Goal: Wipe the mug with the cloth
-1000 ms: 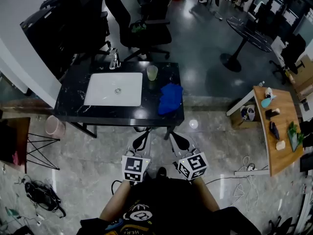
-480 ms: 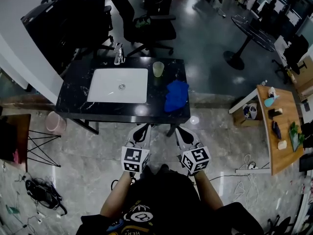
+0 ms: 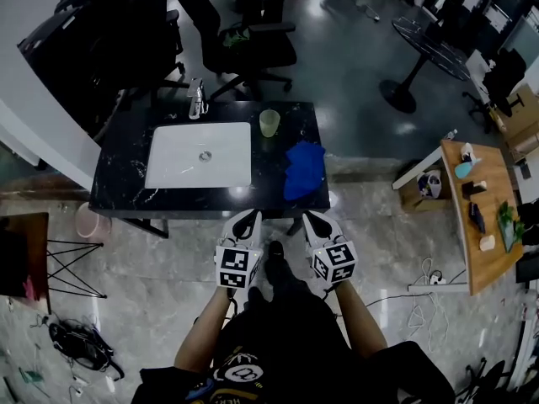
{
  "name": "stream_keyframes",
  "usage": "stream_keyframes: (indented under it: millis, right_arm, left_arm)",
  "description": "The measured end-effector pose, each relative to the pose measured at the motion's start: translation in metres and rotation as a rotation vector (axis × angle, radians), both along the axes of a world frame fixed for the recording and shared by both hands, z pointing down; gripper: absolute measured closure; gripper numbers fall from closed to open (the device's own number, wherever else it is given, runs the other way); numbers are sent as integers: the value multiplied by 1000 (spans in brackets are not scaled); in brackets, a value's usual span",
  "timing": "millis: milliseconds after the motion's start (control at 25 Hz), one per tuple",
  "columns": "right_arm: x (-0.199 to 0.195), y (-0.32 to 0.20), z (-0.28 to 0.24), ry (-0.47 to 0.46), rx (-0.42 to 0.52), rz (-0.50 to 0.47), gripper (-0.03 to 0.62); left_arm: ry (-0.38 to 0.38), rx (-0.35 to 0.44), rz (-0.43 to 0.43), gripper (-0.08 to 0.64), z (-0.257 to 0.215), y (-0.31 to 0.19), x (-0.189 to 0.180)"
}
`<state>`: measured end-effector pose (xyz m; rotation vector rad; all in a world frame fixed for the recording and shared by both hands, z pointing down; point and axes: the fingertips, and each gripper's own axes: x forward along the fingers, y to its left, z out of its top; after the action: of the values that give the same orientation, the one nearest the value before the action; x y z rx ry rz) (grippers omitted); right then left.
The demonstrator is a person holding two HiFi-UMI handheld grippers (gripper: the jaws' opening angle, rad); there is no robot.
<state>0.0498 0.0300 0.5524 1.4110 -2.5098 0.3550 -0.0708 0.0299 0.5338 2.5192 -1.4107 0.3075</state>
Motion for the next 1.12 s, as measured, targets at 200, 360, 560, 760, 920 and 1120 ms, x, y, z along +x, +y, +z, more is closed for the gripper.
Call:
stream_keyframes:
  millis: [200,360,560,760,920,1120]
  right_arm:
    - [13,-72,58,58,-81,-42,534]
    - [25,-139,113,198,-137,-122,361]
    - [47,-199,173,341,-244,-199,229]
    - [51,-222,210,321,-371,-196,90]
    - [40,-226,211,324,-418,-220,174]
    - [1,-217,207,365,-389,-428,491]
  left_arm:
    - [-49,3,10,557,29,-64,8]
    - [-72,-24,11,557,48,-127,15]
    - [-78,-70,-35,557,61,-192,20]
    - [-114,-88,-63,557,69,-236,18]
    - [-130,-108,-64,555,76,-267,10]
    - [-122,-124,-48,557,81,-317,1]
